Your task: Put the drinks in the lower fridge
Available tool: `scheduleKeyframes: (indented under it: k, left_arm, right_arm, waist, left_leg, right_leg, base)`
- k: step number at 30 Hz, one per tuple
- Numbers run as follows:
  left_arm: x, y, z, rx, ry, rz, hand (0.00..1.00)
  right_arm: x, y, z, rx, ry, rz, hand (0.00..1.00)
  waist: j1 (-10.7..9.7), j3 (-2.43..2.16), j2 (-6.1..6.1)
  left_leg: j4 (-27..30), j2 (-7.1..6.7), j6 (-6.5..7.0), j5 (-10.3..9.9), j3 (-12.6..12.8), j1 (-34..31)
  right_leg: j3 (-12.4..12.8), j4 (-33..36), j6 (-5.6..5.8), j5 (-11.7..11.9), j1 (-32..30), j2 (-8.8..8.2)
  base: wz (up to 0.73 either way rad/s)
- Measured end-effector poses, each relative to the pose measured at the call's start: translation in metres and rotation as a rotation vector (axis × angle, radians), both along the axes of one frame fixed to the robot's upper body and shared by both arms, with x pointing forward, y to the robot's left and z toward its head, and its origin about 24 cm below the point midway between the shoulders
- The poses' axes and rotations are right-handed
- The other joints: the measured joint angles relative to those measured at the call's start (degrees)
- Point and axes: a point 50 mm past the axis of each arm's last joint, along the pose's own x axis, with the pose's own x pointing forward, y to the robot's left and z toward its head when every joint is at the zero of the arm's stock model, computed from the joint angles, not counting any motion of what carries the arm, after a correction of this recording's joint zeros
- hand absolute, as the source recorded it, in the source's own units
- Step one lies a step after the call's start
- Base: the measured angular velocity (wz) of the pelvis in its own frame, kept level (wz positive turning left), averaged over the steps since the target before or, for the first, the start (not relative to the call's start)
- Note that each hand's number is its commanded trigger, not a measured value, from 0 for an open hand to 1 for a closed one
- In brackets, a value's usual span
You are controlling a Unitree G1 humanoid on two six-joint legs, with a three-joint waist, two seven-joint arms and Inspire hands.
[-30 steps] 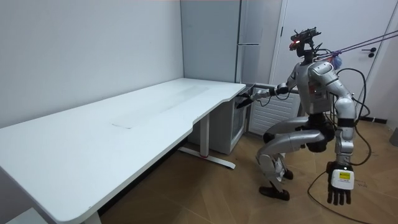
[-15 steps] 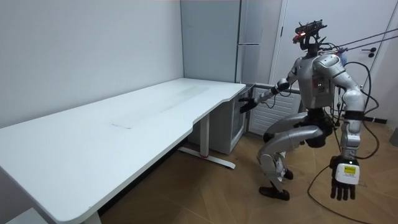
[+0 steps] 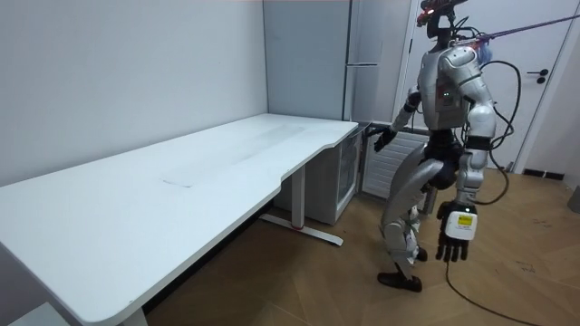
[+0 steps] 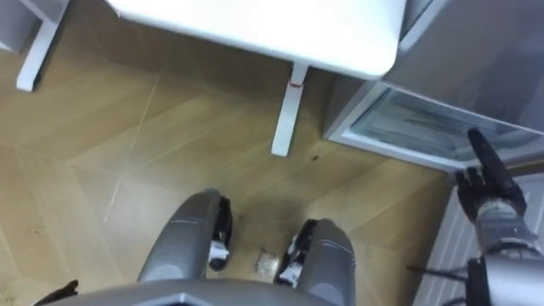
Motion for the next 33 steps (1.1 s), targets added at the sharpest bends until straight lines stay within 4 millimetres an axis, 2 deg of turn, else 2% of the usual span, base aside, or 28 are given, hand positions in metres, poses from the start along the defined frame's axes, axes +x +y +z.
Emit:
scheduleKeyframes:
  k: [2,5,8,10,12,15,18,23,25,27,28,29,31,33]
  left_arm:
    - [0.0,-0.002,-0.001,0.008,-0.003,0.011,0.0]
    - [-0.001,-0.004,-0.002,0.027,-0.007,0.034,0.0]
    - [-0.005,-0.007,-0.004,0.021,-0.016,0.09,0.0]
    - [-0.003,-0.01,-0.004,0.013,-0.031,0.1,0.0]
    - [-0.001,-0.01,-0.004,0.013,-0.041,0.096,0.0]
    - [-0.002,-0.011,-0.003,0.02,-0.059,0.139,0.0]
    - [0.001,-0.012,-0.003,0.039,-0.071,0.138,0.0]
    - [0.003,-0.016,-0.004,0.056,-0.079,0.136,0.0]
    - [0.0,-0.016,-0.005,0.055,-0.077,0.148,0.0]
    - [-0.008,-0.016,-0.005,0.057,-0.06,0.171,0.0]
    - [-0.01,-0.015,-0.005,0.059,-0.057,0.177,0.0]
    - [-0.011,-0.015,-0.005,0.062,-0.055,0.183,0.0]
    - [-0.016,-0.014,-0.004,0.076,-0.043,0.181,0.0]
    - [-0.017,-0.011,-0.003,0.088,-0.039,0.184,0.0]
  right_arm:
    - [-0.014,-0.001,-0.004,-0.009,0.048,0.011,0.0]
    - [-0.038,-0.002,-0.011,-0.026,0.149,0.069,0.0]
    - [-0.038,-0.002,-0.011,-0.051,0.193,0.135,0.0]
    - [-0.033,-0.003,-0.009,-0.08,0.202,0.174,0.0]
    - [-0.026,-0.005,-0.004,-0.109,0.189,0.2,0.0]
    - [-0.006,-0.01,0.01,-0.162,0.113,0.207,0.0]
    - [-0.001,-0.011,0.014,-0.208,0.12,0.246,0.0]
    - [0.012,-0.013,0.026,-0.294,0.12,0.299,0.0]
    - [0.017,-0.015,0.033,-0.348,0.121,0.325,0.0]
    - [0.031,-0.013,0.046,-0.423,0.117,0.387,0.0]
    - [0.036,-0.014,0.053,-0.457,0.109,0.396,0.0]
    - [0.039,-0.015,0.058,-0.479,0.103,0.397,0.0]
    - [0.045,-0.021,0.073,-0.557,0.099,0.39,0.0]
    - [0.05,-0.037,0.097,-0.675,0.123,0.36,0.0]
  waist:
    - [-0.54,-0.03,-0.06]
    - [-1.44,-0.52,-1.58]
    - [-2.7,-0.63,-2.18]
    - [-3.51,-0.73,-3.29]
    - [-4.22,-0.85,-3.53]
    - [-5.54,-0.97,-3.42]
    - [-6.15,-1.02,-3.4]
    - [-7.57,-1.28,-2.9]
    - [-8.01,-1.25,-3.05]
    - [-8.53,-1.32,-2.91]
    - [-9.52,-1.47,-2.6]
    - [-9.64,-1.42,-2.69]
    - [-9.93,-1.53,-2.54]
    - [-10.11,-1.56,-2.48]
  left_leg:
    - [-3.31,0.28,-0.08,0.24,0.59,4.16]
    - [-11.19,-0.33,-0.31,2.06,1.71,11.79]
    - [-16.24,0.3,-0.96,2.81,2.61,18.02]
    - [-19.42,0.19,-1.31,3.63,2.96,22.08]
    - [-21.46,0.78,-1.7,4.06,3.11,24.19]
    - [-25.53,0.82,-1.93,5.44,3.12,27.68]
    - [-29.89,0.55,-2.03,7.09,3.57,31.28]
    - [-33.14,0.33,-2.19,8.41,4.24,33.81]
    - [-34.09,0.26,-2.26,8.86,4.64,34.9]
    - [-34.76,0.54,-2.36,9.04,5.6,35.98]
    - [-34.88,0.62,-2.39,9.07,5.62,36.1]
    - [-35.09,0.6,-2.37,9.16,5.65,36.27]
    - [-35.49,0.57,-2.35,9.41,6.09,36.9]
    - [-35.43,0.56,-2.28,9.58,6.17,37.08]
  right_leg:
    - [0.29,-3.92,0.29,1.07,3.79,0.82]
    - [0.42,-11.04,0.84,2.95,10.29,1.25]
    - [0.51,-17.25,0.76,4.91,16.35,2.78]
    - [0.6,-20.24,0.81,5.83,19.62,3.24]
    - [0.43,-23.69,0.62,7.14,22.16,4.37]
    - [0.48,-28.92,0.65,9.39,25.97,5.46]
    - [0.45,-33.24,0.73,11.33,29.29,5.94]
    - [0.58,-35.08,0.66,12.16,30.85,6.07]
    - [0.93,-35.09,0.66,12.17,31.37,6.03]
    - [2.1,-35.75,0.42,12.54,31.93,6.4]
    - [2.1,-35.78,0.37,12.72,32.02,6.49]
    - [2.17,-35.74,0.37,12.75,32.04,6.49]
    - [2.75,-35.65,0.35,12.89,32.12,6.48]
    - [2.96,-35.56,0.3,12.99,32.23,6.48]
  base:
    - [-0.18]
    - [-0.11]
    - [-0.17]
    - [-0.13]
    - [-0.12]
    - [-0.09]
    - [-0.08]
    - [-0.07]
    - [-0.1]
    - [-0.22]
    - [-0.1]
    - [-0.09]
    - [-0.12]
    - [-0.03]
